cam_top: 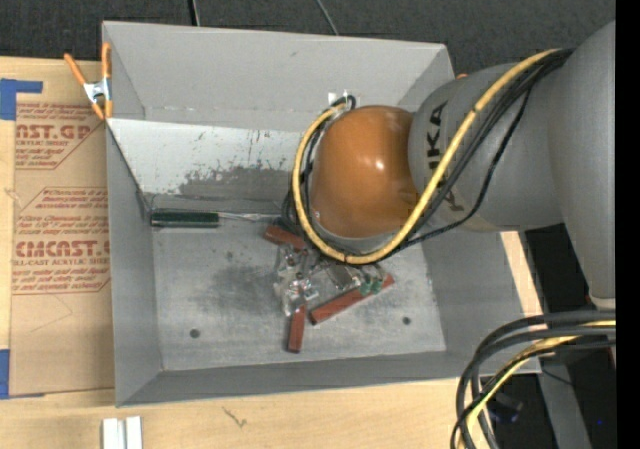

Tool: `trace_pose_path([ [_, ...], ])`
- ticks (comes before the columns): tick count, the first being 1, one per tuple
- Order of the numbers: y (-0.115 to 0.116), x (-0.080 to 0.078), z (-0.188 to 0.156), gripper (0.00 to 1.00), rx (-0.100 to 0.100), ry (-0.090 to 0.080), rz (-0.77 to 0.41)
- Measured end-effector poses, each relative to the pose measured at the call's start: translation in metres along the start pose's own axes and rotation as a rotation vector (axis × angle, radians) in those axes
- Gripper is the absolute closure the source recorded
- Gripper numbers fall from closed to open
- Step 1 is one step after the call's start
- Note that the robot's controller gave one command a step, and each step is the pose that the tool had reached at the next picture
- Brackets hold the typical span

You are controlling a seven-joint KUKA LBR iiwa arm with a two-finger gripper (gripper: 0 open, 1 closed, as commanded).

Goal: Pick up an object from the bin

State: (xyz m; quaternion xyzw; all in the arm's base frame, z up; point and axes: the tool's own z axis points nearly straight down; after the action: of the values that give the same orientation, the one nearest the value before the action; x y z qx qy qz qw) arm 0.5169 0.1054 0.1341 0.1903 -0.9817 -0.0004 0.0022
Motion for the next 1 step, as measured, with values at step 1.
trace_pose_path([
  [1,-0.0003,-0.0061,-0.0323,0.00,0.001,-0.006,0.007],
])
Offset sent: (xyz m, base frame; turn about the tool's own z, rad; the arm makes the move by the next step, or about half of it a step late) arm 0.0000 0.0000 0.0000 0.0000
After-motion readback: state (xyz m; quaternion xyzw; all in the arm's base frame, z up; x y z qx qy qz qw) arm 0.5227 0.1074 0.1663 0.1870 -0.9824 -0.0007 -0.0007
